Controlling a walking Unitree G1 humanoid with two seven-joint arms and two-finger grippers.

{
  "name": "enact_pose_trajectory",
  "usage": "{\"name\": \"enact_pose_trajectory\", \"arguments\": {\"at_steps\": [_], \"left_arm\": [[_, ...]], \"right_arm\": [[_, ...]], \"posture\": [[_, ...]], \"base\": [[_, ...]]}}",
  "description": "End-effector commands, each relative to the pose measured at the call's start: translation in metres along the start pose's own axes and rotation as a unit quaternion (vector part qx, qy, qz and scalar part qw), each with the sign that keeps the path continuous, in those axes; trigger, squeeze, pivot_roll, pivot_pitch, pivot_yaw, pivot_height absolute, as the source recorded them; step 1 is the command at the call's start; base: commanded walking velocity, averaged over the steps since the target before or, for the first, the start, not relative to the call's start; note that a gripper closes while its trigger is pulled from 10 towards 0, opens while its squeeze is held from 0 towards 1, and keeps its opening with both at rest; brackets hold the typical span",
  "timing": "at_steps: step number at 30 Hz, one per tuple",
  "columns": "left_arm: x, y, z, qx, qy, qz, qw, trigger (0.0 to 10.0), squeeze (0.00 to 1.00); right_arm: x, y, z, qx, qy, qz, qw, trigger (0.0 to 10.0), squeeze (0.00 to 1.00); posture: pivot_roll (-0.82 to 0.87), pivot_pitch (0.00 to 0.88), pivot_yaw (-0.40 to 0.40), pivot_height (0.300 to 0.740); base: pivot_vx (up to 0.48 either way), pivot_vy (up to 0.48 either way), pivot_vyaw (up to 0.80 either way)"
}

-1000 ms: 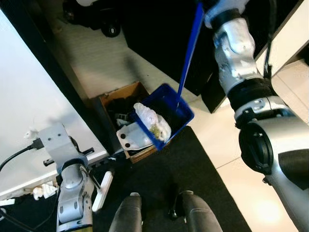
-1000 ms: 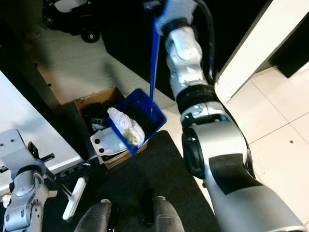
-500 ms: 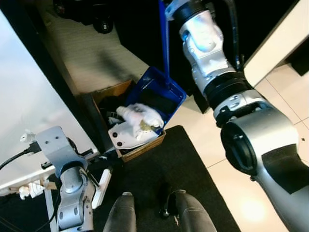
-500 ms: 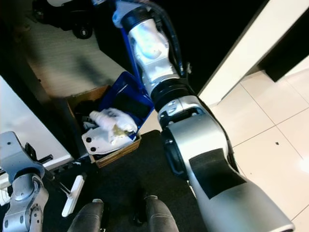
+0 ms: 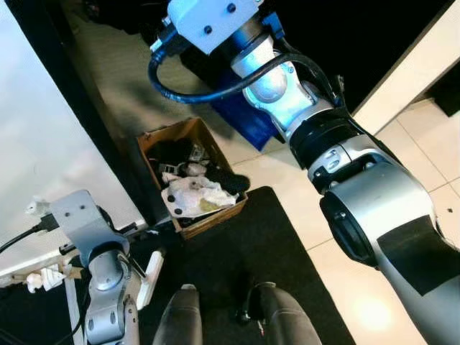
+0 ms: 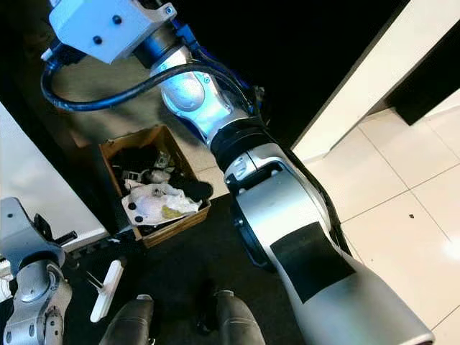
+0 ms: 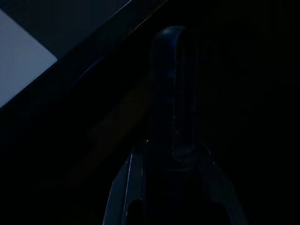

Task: Sweep floor

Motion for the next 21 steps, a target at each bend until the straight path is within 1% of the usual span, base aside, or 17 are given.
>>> {"name": "enact_pose_trajectory", "arguments": {"at_steps": [1,3,4,7,8,10,11,13,14,15,16,17,18,19,21], "left_arm": [[-0.007,0.003,0.003,0.002,0.001,-0.012,1.0,10.0,0.0],[-0.007,0.001,0.006,-0.003,0.002,-0.011,1.0,10.0,0.0],[-0.007,0.001,0.006,-0.003,0.002,-0.011,1.0,10.0,0.0],[-0.007,0.0,0.009,-0.008,0.002,-0.012,1.0,10.0,0.0],[-0.007,0.0,0.009,-0.008,0.002,-0.012,1.0,10.0,0.0],[-0.008,-0.001,0.01,-0.01,0.002,-0.014,1.0,10.0,0.0],[-0.008,-0.001,0.01,-0.01,0.002,-0.014,1.0,10.0,0.0],[-0.01,-0.002,0.014,-0.017,0.0,-0.018,1.0,10.0,0.0],[-0.011,-0.004,0.016,-0.022,-0.002,-0.02,1.0,10.0,0.0],[-0.011,-0.004,0.017,-0.026,-0.003,-0.022,0.999,10.0,0.0],[-0.012,-0.007,0.019,-0.034,-0.011,-0.026,0.999,10.0,0.0],[-0.012,-0.007,0.019,-0.034,-0.011,-0.026,0.999,10.0,0.0],[-0.012,-0.008,0.019,-0.036,-0.015,-0.028,0.999,10.0,0.0],[-0.011,-0.01,0.018,-0.039,-0.02,-0.028,0.999,10.0,0.0],[-0.01,-0.013,0.016,-0.042,-0.026,-0.028,0.998,10.0,0.0]], "right_arm": [[0.005,-0.003,0.007,-0.005,0.004,0.019,1.0,10.0,0.0],[-0.004,0.0,0.016,-0.021,0.003,-0.005,1.0,10.0,0.0],[-0.004,0.0,0.016,-0.021,0.003,-0.005,1.0,10.0,0.0],[-0.022,0.008,0.038,-0.056,0.008,-0.046,0.997,10.0,0.0],[-0.022,0.008,0.038,-0.056,0.008,-0.046,0.997,10.0,0.0],[-0.031,0.015,0.049,-0.074,0.014,-0.064,0.995,10.0,0.0],[-0.031,0.015,0.049,-0.074,0.014,-0.064,0.995,10.0,0.0],[-0.048,0.029,0.068,-0.103,0.0,-0.107,0.989,10.0,0.0],[-0.058,0.041,0.079,-0.117,-0.002,-0.133,0.984,10.0,0.0],[-0.065,0.048,0.086,-0.125,-0.003,-0.148,0.981,10.0,0.0],[-0.078,0.066,0.099,-0.138,-0.008,-0.185,0.973,10.0,0.0],[-0.078,0.066,0.099,-0.138,-0.008,-0.185,0.973,10.0,0.0],[-0.082,0.073,0.105,-0.145,-0.006,-0.195,0.97,10.0,0.0],[-0.087,0.085,0.114,-0.148,0.003,-0.211,0.966,10.0,0.0],[-0.093,0.1,0.125,-0.151,0.015,-0.229,0.961,10.0,0.0]], "posture": [[0.24,0.194,-0.154,0.74],[0.24,0.191,-0.151,0.74],[0.24,0.191,-0.151,0.74],[0.22,0.182,-0.142,0.74],[0.22,0.182,-0.142,0.74],[0.22,0.18,-0.139,0.74],[0.22,0.18,-0.139,0.74],[0.2,0.174,-0.127,0.74],[0.19,0.173,-0.12,0.74],[0.19,0.173,-0.12,0.74],[0.18,0.171,-0.11,0.74],[0.18,0.171,-0.11,0.74],[0.17,0.171,-0.098,0.74],[0.16,0.17,-0.089,0.74],[0.14,0.17,-0.08,0.74]], "base": [[0.0,0.0,0.0],[0.0,0.0,0.0],[0.0,0.0,0.0],[0.0,0.0,0.0],[0.0,0.0,0.0],[0.0,0.0,0.0],[0.0,0.0,0.0],[0.0,0.0,0.0],[0.0,0.0,0.0],[0.0,0.0,0.0],[0.0,0.0,0.0],[0.0,0.0,0.0],[0.0,0.0,0.0],[0.0,0.0,0.0],[0.0,0.0,0.0]]}}
Point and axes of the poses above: a point about 5 cm out from each wrist's last joint towards the gripper, its own y axis pointing back from the gripper into the wrist, its own x axis along the axis of the wrist's last joint, z = x × y, the point moved 5 cm from there along -y, pointing out of the wrist towards the gripper, and after that the axes turned 7 degrees about y, right-handed, at the moved point
